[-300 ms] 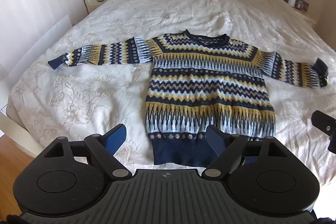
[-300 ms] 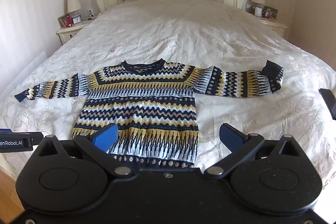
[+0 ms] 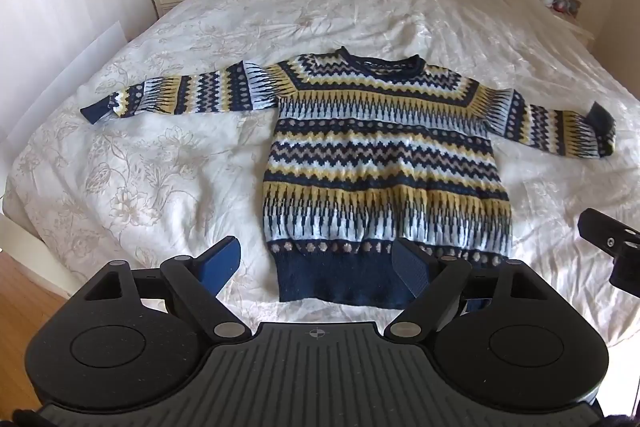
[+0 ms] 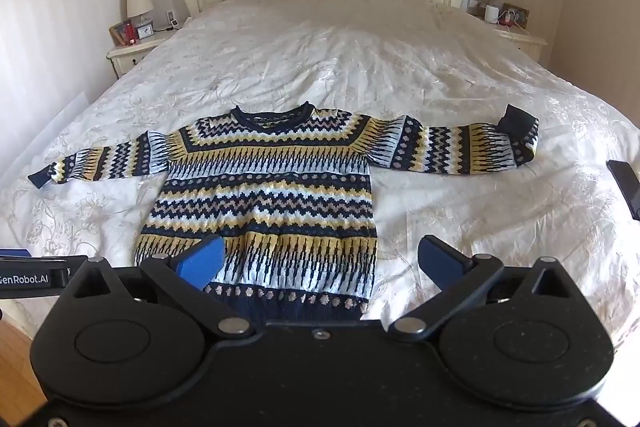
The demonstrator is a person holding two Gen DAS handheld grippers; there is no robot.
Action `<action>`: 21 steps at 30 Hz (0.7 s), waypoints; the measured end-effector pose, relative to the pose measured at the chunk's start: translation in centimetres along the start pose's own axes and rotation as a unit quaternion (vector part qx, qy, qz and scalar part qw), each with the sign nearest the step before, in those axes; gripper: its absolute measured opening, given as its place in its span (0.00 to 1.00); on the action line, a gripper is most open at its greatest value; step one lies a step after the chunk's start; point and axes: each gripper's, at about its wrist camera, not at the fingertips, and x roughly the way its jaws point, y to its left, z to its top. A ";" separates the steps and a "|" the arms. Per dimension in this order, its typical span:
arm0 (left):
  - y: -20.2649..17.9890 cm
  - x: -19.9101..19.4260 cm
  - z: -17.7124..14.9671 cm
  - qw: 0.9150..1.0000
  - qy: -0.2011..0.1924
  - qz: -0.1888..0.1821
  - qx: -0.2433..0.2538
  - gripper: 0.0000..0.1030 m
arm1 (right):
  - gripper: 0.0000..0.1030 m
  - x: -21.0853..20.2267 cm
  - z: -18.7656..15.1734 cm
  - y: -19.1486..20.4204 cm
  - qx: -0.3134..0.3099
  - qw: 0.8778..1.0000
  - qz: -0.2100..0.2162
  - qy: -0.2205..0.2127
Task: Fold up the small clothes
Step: 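Move the right tool toward the navy cuff of the sweater sleeve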
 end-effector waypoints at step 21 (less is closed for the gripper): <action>0.0 0.6 -0.5 1.000 0.014 0.000 -0.002 0.80 | 0.99 0.7 -0.1 0.1 0.003 1.000 0.005 0.013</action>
